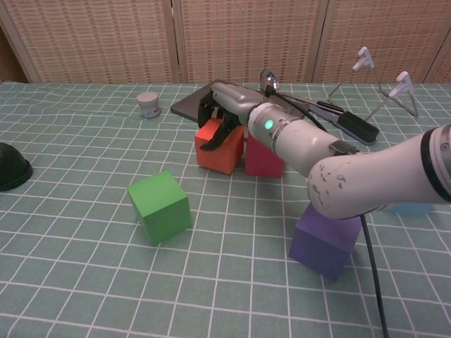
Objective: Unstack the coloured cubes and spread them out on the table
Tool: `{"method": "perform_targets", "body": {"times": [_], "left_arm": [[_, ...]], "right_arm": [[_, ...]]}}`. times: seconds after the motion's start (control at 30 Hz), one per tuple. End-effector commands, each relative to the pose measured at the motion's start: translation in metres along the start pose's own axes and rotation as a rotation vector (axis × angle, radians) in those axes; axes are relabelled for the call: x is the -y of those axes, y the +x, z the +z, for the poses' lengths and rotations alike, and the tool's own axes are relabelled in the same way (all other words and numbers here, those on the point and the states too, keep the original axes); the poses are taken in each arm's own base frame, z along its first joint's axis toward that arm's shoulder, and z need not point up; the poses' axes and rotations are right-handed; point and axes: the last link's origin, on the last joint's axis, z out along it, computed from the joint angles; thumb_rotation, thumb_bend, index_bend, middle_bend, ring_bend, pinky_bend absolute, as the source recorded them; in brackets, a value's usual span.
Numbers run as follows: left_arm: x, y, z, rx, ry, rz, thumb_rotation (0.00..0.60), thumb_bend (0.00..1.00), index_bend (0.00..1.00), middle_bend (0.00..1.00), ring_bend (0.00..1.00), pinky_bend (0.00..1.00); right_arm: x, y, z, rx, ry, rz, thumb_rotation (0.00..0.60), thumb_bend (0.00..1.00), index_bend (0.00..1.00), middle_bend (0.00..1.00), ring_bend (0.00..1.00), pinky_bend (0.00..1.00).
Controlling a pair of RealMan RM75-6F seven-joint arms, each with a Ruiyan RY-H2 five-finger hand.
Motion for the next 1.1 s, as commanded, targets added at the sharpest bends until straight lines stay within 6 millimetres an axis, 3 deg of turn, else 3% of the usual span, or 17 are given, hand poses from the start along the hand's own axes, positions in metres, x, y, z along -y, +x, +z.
{"method": "perform_targets", "body": {"times": [0.03,0.33,0.43,0.53,0.6,0.67,0.73,0.83,0.93,1.03,1.1], "left_arm": [[-0.001,-0.001,-0.001,0.004,-0.001,0.000,0.600,0.39,0.24,0.13,0.16,0.33],[-0.001,0.001,-0.003,-0.001,-0.006,0.001,0.600,0.39,0.24,0.13,0.16,0.33],[-0.001,0.001,-0.003,-0.001,-0.004,0.000,0.600,0.39,0.24,0.13,0.16,0.33],[0.000,0.000,-0.002,0.001,-0.004,0.002,0.600,0.39,0.24,0.13,0.16,0.33],[0.000,0.000,-0.002,0.003,-0.005,0.002,0.600,0.39,0.24,0.13,0.16,0.33],[0.000,-0.001,-0.002,0.005,-0.006,0.003,0.600,0.39,0.24,0.13,0.16,0.33],[-0.001,-0.001,-0.002,0.007,-0.008,0.005,0.600,0.39,0.24,0.13,0.16,0.33],[-0.002,-0.002,-0.002,0.010,-0.011,0.008,0.600,0.39,0.24,0.13,0.16,0.33],[-0.001,-0.001,-0.002,0.007,-0.010,0.008,0.600,0.39,0.24,0.13,0.16,0.33],[0.001,0.001,-0.003,0.000,0.000,0.005,0.600,0.39,0.24,0.13,0.16,0.33],[0.003,0.002,-0.002,-0.005,0.008,0.000,0.600,0.39,0.24,0.13,0.16,0.33]], "right_arm": [[0.008,0.004,-0.007,0.012,0.071,0.050,0.600,0.11,0.51,0.42,0.40,0.50],[0.017,-0.003,-0.019,0.047,0.139,0.022,0.600,0.11,0.50,0.42,0.40,0.50],[0.018,-0.009,-0.021,0.070,0.142,0.005,0.600,0.11,0.46,0.40,0.32,0.45],[0.019,-0.014,-0.024,0.102,0.147,0.002,0.600,0.11,0.36,0.27,0.13,0.26],[0.020,-0.015,-0.026,0.122,0.162,0.003,0.600,0.11,0.24,0.13,0.01,0.09],[0.022,-0.013,-0.031,0.132,0.193,-0.010,0.600,0.11,0.11,0.03,0.00,0.01],[0.026,-0.009,-0.036,0.114,0.237,-0.020,0.600,0.11,0.02,0.00,0.00,0.00],[0.033,0.003,-0.051,0.064,0.325,-0.025,0.600,0.11,0.00,0.00,0.00,0.00],[0.033,0.028,-0.077,-0.038,0.400,-0.050,0.600,0.10,0.00,0.00,0.00,0.00],[0.015,0.059,-0.119,-0.169,0.377,-0.130,0.600,0.10,0.00,0.00,0.00,0.00],[-0.009,0.074,-0.158,-0.179,0.309,-0.187,0.600,0.10,0.00,0.00,0.00,0.00]]}}
